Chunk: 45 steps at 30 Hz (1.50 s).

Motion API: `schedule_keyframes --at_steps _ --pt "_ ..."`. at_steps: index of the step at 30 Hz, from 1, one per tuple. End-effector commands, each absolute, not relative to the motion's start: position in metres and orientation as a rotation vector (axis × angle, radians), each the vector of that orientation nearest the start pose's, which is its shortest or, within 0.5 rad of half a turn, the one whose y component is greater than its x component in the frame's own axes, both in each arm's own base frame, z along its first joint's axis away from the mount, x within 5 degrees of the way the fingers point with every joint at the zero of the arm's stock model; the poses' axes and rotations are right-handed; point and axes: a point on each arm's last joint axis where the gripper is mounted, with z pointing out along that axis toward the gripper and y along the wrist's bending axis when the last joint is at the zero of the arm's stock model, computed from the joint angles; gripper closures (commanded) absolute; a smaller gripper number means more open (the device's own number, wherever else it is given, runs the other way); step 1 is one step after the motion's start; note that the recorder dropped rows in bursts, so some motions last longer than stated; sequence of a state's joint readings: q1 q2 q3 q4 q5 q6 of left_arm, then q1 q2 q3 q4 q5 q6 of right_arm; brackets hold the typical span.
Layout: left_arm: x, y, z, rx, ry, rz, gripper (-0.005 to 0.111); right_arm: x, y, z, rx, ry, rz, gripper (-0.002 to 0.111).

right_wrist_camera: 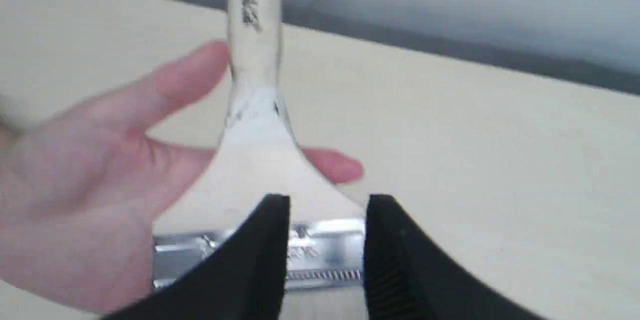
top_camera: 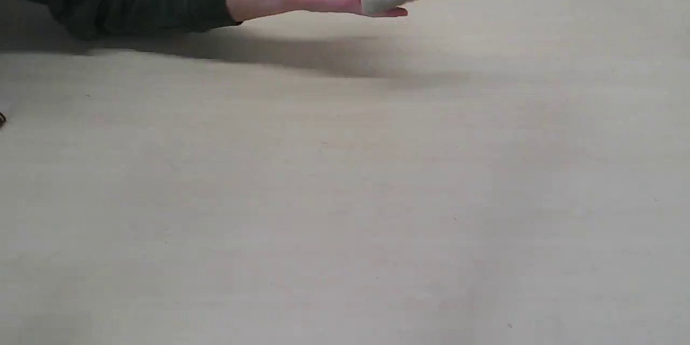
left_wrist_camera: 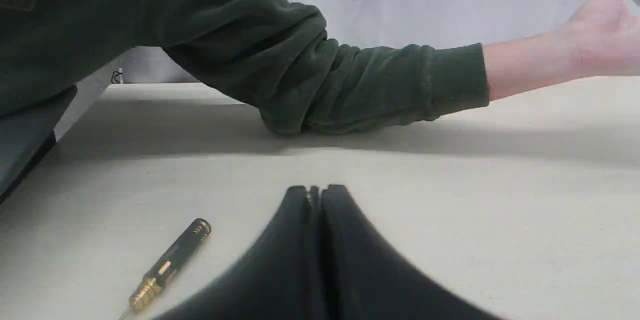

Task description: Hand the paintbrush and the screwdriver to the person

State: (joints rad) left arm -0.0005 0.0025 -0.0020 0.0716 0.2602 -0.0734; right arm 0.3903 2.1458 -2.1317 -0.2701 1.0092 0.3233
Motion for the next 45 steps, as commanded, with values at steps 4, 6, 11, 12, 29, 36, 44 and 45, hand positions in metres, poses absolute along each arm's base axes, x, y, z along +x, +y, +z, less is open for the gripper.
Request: schedule_keyframes --at_steps 4,6,11,12,29,36,44,45 --pt "0.055 0.001 0.191 -0.015 1.730 0.005 0.107 0.432 0.153 0.338 -0.169 2.461 -0.055 0.103" --pt "0.055 0.001 0.191 -0.016 1.734 0.004 0.107 0.422 0.149 0.342 -0.176 2.453 -0.055 0.104" --pt "0.055 0.001 0.191 -0.016 1.732 0.003 0.107 0.394 0.138 0.347 -0.196 2.442 -0.053 0.104" --pt "0.055 0.001 0.191 -0.016 1.732 0.003 0.107 0.387 0.135 0.347 -0.200 2.447 -0.054 0.104" --pt "0.055 0.001 0.191 -0.016 1.732 0.003 0.107 0.224 0.079 0.342 -0.203 2.221 0.157 0.104" --pt "0.055 0.001 0.191 -0.015 1.730 0.005 0.107 0.154 0.055 0.317 -0.184 2.129 0.241 0.104" --pt "0.055 0.001 0.191 -0.015 1.732 0.005 0.107 0.091 0.035 0.296 -0.129 1.876 0.407 0.104" --pt "0.055 0.001 0.191 -0.015 1.732 0.005 0.107 0.084 0.033 0.294 -0.120 1.842 0.427 0.104"
